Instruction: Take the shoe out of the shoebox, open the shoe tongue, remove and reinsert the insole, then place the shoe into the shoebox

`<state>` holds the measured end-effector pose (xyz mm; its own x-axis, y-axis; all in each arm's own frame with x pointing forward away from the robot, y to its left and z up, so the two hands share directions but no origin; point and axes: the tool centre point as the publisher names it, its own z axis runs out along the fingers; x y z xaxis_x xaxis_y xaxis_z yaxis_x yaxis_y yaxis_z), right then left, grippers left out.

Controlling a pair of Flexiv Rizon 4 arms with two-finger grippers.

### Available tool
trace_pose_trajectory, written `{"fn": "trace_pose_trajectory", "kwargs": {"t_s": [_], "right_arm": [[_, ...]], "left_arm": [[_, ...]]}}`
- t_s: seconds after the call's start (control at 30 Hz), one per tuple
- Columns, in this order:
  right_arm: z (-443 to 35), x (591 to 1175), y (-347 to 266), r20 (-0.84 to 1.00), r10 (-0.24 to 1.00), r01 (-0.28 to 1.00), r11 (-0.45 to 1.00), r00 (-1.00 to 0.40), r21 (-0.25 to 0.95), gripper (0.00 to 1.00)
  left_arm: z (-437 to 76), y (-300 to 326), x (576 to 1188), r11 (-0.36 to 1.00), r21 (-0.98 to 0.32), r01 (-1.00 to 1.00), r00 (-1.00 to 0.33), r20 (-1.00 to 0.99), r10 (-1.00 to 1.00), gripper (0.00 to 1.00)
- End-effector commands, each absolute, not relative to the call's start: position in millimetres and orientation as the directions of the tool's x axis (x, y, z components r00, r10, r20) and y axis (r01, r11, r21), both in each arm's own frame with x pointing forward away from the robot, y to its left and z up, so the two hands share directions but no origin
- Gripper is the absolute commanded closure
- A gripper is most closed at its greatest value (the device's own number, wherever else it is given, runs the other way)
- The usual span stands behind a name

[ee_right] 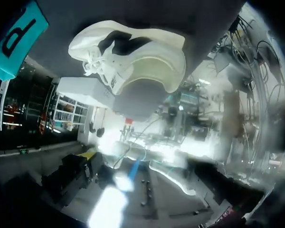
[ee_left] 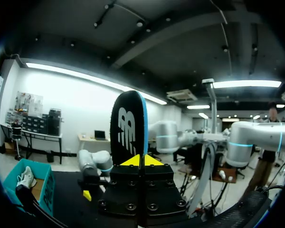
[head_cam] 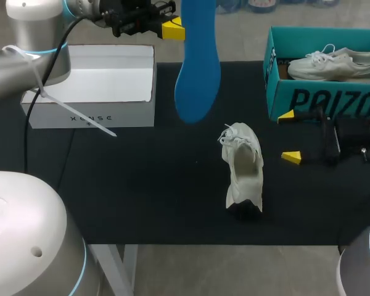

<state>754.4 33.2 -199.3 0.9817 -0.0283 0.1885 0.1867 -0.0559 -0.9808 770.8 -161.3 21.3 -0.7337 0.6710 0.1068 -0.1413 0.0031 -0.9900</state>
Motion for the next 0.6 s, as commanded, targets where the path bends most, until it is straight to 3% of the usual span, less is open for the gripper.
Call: {"fn": "trace_pose_trajectory", "kwargs": {"t_s": [0.03, 0.23, 0.6], "right_arm": [[-198, 752, 36, 0.346, -0.051, 0.115, 0.979, 0.937, -0.169, 0.00], [-177, 738, 39, 0.458, -0.063, 0.189, 0.953, 0.887, -0.236, 0.00], [-172, 734, 46, 0.485, -0.036, 0.238, 0.901, 0.874, -0.363, 0.00]], "left_arm": [[21, -161, 770, 0.003, -0.990, -0.141, -0.735, 0.107, 0.669, 1.00], [21, -161, 770, 0.003, -0.990, -0.141, -0.735, 0.107, 0.669, 1.00], [21, -161, 770, 0.003, -0.990, -0.141, -0.735, 0.107, 0.669, 1.00]]}}
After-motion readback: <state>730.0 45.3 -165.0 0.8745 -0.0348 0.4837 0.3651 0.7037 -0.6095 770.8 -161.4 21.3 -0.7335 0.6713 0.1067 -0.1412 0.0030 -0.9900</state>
